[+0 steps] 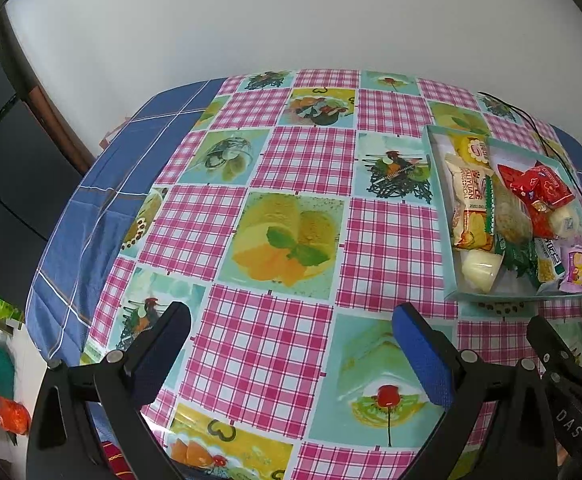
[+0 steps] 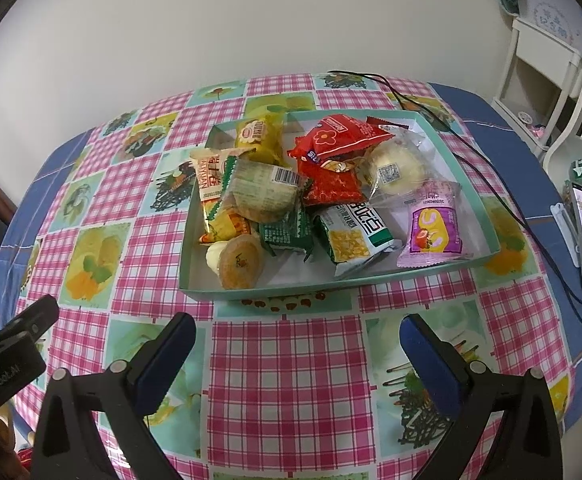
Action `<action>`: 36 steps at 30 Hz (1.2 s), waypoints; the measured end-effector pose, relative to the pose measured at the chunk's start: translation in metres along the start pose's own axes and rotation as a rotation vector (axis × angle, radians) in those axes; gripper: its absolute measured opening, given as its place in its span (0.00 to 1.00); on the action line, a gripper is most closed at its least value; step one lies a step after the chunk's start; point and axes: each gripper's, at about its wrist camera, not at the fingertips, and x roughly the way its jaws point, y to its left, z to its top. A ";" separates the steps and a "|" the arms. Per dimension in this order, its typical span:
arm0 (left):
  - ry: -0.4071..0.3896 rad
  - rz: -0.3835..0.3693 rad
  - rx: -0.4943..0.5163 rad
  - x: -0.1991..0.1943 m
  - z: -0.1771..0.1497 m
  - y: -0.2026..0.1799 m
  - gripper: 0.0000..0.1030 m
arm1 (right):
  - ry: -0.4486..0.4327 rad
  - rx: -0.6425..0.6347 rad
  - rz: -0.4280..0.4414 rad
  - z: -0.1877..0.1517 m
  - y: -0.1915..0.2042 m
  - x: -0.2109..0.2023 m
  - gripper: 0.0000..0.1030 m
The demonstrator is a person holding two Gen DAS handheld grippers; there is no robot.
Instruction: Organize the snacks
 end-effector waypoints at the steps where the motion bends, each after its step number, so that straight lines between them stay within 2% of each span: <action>1: 0.001 0.001 0.000 0.000 0.000 0.000 0.98 | 0.002 0.003 0.000 0.000 0.000 0.000 1.00; 30: 0.020 0.014 0.005 0.008 0.005 0.002 0.98 | 0.003 -0.012 0.014 0.002 0.003 0.001 1.00; 36: -0.027 -0.010 0.014 -0.001 0.006 0.000 0.98 | 0.003 -0.013 0.016 0.003 0.003 0.001 1.00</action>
